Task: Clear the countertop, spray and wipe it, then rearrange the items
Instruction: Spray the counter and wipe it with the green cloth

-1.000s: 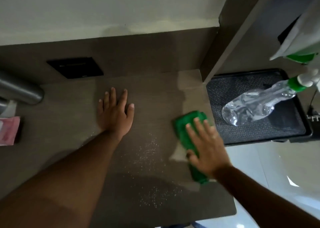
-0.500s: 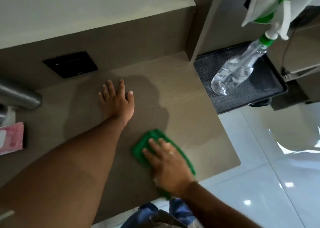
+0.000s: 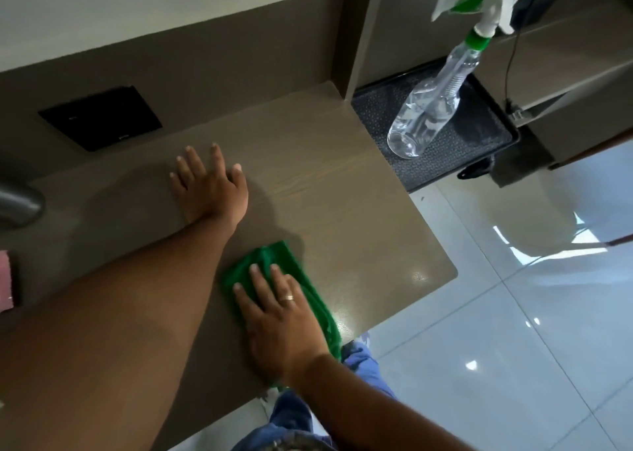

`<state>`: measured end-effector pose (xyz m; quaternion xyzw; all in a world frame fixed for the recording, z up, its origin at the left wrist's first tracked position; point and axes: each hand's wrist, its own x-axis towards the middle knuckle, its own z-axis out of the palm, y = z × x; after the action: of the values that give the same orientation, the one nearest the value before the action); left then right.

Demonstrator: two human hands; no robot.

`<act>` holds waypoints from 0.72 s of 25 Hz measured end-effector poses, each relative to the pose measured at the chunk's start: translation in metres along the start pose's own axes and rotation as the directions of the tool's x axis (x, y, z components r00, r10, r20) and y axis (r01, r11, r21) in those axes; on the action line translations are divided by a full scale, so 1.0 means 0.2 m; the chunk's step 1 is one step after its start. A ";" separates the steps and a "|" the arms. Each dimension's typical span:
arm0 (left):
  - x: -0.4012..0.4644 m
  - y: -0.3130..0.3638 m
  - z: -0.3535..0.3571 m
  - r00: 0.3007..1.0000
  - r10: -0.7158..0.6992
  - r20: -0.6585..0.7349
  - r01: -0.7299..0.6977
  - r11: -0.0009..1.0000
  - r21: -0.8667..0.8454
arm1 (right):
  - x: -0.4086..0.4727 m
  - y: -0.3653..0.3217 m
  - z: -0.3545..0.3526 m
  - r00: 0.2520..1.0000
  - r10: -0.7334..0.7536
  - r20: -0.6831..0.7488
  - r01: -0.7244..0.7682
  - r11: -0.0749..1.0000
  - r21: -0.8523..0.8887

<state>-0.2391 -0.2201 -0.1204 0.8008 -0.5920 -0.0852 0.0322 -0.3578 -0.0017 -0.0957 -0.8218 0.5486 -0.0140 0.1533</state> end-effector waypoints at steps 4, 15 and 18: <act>0.00 -0.01 0.01 1.000 0.015 -0.012 -0.014 1.000 0.014 | -0.08 0.45 -0.12 0.994 0.104 -0.030 -0.104 0.994 -0.014; 0.02 0.00 0.04 0.999 -0.049 -0.015 0.050 0.994 0.094 | 0.97 0.90 -0.35 0.948 0.315 -0.041 -0.316 0.948 -0.030; 0.06 0.00 -0.04 0.997 0.001 0.080 -0.006 0.998 0.055 | 0.89 0.69 -0.27 0.999 0.049 -0.007 -0.050 0.993 -0.111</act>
<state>-0.2349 -0.2332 -0.1137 0.7963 -0.5964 -0.1007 -0.0134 -0.4205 -0.2240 -0.1063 -0.8152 0.5690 0.0184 0.1062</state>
